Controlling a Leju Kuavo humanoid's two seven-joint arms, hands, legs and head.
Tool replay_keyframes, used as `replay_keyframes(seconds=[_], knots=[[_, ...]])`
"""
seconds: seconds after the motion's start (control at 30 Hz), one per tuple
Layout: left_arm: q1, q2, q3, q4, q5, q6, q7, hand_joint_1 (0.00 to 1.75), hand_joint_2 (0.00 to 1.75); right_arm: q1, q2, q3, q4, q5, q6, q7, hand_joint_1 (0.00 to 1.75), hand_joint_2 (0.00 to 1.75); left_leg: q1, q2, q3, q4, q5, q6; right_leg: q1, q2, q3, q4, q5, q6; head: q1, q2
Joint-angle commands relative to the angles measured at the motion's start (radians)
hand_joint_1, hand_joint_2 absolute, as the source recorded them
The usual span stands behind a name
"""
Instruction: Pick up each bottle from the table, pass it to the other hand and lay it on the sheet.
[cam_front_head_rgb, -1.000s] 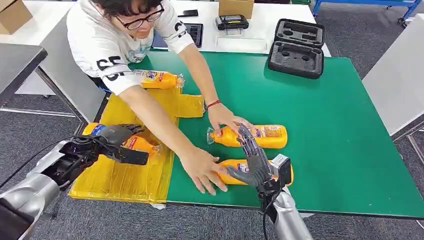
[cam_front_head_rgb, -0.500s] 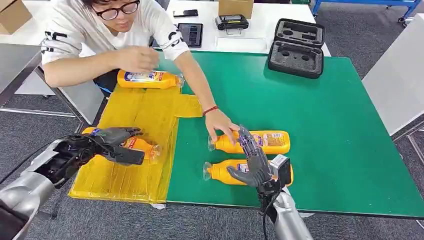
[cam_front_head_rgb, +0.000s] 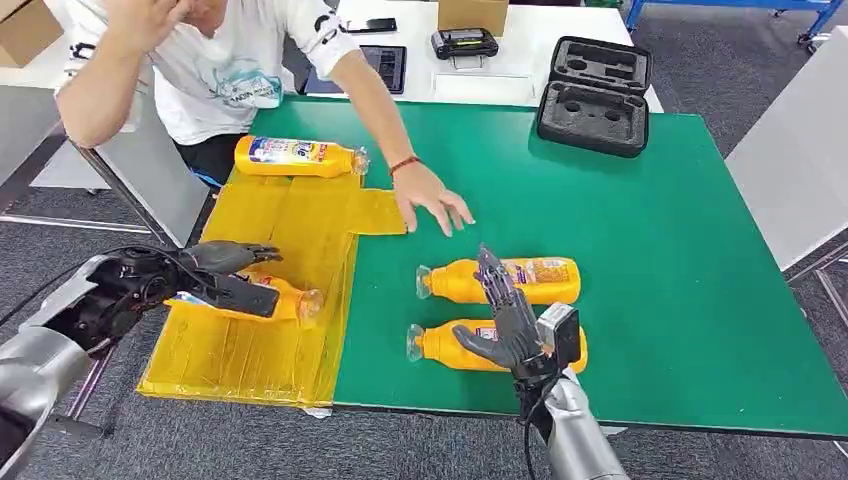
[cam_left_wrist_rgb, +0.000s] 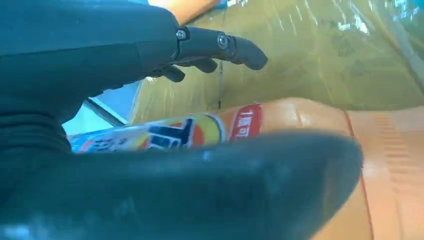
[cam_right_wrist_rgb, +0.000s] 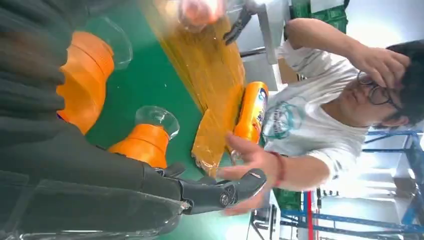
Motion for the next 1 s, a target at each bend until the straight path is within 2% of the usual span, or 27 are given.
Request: replay_keyframes(seconds=[0.03,0.1,0.17,0.23,0.3,0.37,0.4,0.5,0.6,0.63,0.67,0.73,0.77,0.8,0.87,1.0], knots=[[-0.010,0.058,-0.033,-0.099,0.040,0.006,0.012,0.00,0.00,-0.009,-0.009,-0.028,0.017,-0.001,0.000,0.015,0.00,1.75,0.001,0.001,0.003,0.000,-0.002,-0.001,0.001,0.001,0.003,0.000,-0.001,-0.001,0.000,0.000],[-0.003,0.052,-0.002,-0.115,0.089,0.000,-0.009,0.00,0.00,-0.014,-0.012,-0.028,0.033,-0.002,-0.004,0.013,0.00,1.75,0.001,0.001,0.003,0.000,-0.002,-0.001,0.001,0.001,0.003,0.000,-0.001,-0.001,0.000,0.000],[0.024,0.002,0.085,-0.119,0.174,0.062,-0.033,0.00,0.00,0.001,-0.014,-0.031,0.018,-0.005,-0.019,0.009,0.00,1.75,0.001,0.001,0.005,0.001,-0.003,-0.001,0.001,0.001,0.005,0.000,-0.002,-0.002,0.000,0.000],[0.101,-0.060,0.215,-0.141,0.276,0.183,-0.083,0.00,0.00,0.039,-0.015,-0.030,-0.052,0.014,-0.044,0.008,0.00,1.75,0.000,-0.002,0.002,-0.001,0.000,-0.001,0.000,-0.002,0.002,-0.001,-0.001,-0.001,0.000,0.000],[0.138,-0.073,0.235,-0.165,0.284,0.217,-0.086,0.00,0.00,0.062,-0.014,-0.029,-0.094,0.018,-0.042,0.023,0.00,1.75,0.000,-0.003,0.006,-0.002,-0.002,-0.001,0.000,-0.003,0.007,-0.002,-0.003,-0.001,0.000,0.000],[0.323,-0.175,0.451,-0.276,0.428,0.368,-0.232,0.00,0.00,0.095,-0.019,-0.008,-0.192,0.082,-0.067,0.022,0.00,1.75,0.000,-0.002,0.006,-0.002,-0.002,-0.001,-0.001,-0.002,0.007,-0.002,-0.003,-0.001,0.000,0.000],[0.410,-0.218,0.503,-0.345,0.426,0.390,-0.239,0.00,0.00,0.108,-0.014,-0.011,-0.251,0.094,-0.071,0.045,0.00,1.75,-0.002,-0.001,0.006,-0.003,-0.002,0.000,-0.003,-0.001,0.006,-0.002,-0.002,0.000,0.000,0.000],[0.435,-0.222,0.502,-0.375,0.414,0.401,-0.231,0.00,0.00,0.111,-0.011,-0.014,-0.275,0.091,-0.068,0.069,0.00,1.75,-0.004,0.001,0.007,-0.002,-0.004,0.000,-0.003,0.002,0.006,-0.002,-0.003,-0.001,-0.001,0.000],[0.421,-0.218,0.511,-0.369,0.412,0.392,-0.226,0.00,0.00,0.109,-0.011,-0.016,-0.265,0.092,-0.072,0.069,0.00,1.75,-0.002,0.001,0.002,0.000,-0.003,-0.001,-0.002,0.003,0.001,-0.001,-0.002,-0.001,0.000,0.000],[0.480,-0.288,0.617,-0.407,0.488,0.416,-0.274,0.00,0.00,0.102,-0.025,0.003,-0.289,0.131,-0.095,0.032,0.00,1.75,-0.002,0.000,0.004,0.000,-0.004,-0.001,-0.001,0.001,0.003,-0.001,-0.003,-0.002,0.000,0.000],[0.539,-0.335,0.670,-0.461,0.505,0.437,-0.287,0.00,1.75,0.100,-0.031,0.008,-0.332,0.149,-0.110,0.037,0.00,1.75,-0.001,0.001,0.005,0.001,-0.005,-0.002,-0.001,0.002,0.004,-0.001,-0.004,-0.002,0.000,0.000],[0.660,-0.451,0.782,-0.573,0.587,0.498,-0.300,0.00,1.75,0.087,-0.056,0.025,-0.459,0.213,-0.153,0.112,0.00,1.75,-0.004,0.003,0.000,-0.001,-0.002,0.000,-0.003,0.004,-0.002,-0.001,-0.001,0.000,0.000,0.000],[0.693,-0.476,0.798,-0.606,0.602,0.519,-0.306,0.00,1.75,0.086,-0.068,0.029,-0.500,0.232,-0.162,0.148,0.00,1.75,-0.004,0.005,0.003,-0.001,-0.004,0.000,-0.003,0.005,0.000,-0.001,-0.002,0.000,-0.001,0.000],[0.703,-0.477,0.795,-0.617,0.602,0.520,-0.305,0.00,1.75,0.085,-0.070,0.028,-0.515,0.229,-0.158,0.162,0.00,1.75,-0.004,0.006,0.004,0.000,-0.006,0.000,-0.004,0.007,0.001,0.000,-0.003,0.000,-0.001,0.000],[0.750,-0.526,0.835,-0.658,0.643,0.563,-0.324,0.00,1.75,0.087,-0.106,0.050,-0.550,0.307,-0.187,0.219,0.00,1.75,-0.003,0.005,0.003,0.001,-0.006,0.000,-0.003,0.005,0.002,-0.001,-0.003,0.000,0.000,0.000],[0.835,-0.570,0.818,-0.682,0.571,0.655,-0.356,0.00,1.75,0.122,-0.209,0.074,-0.572,0.444,-0.221,0.311,0.00,1.75,-0.003,0.005,0.005,0.000,-0.006,0.000,-0.002,0.005,0.004,-0.002,-0.003,-0.001,0.000,0.000]])
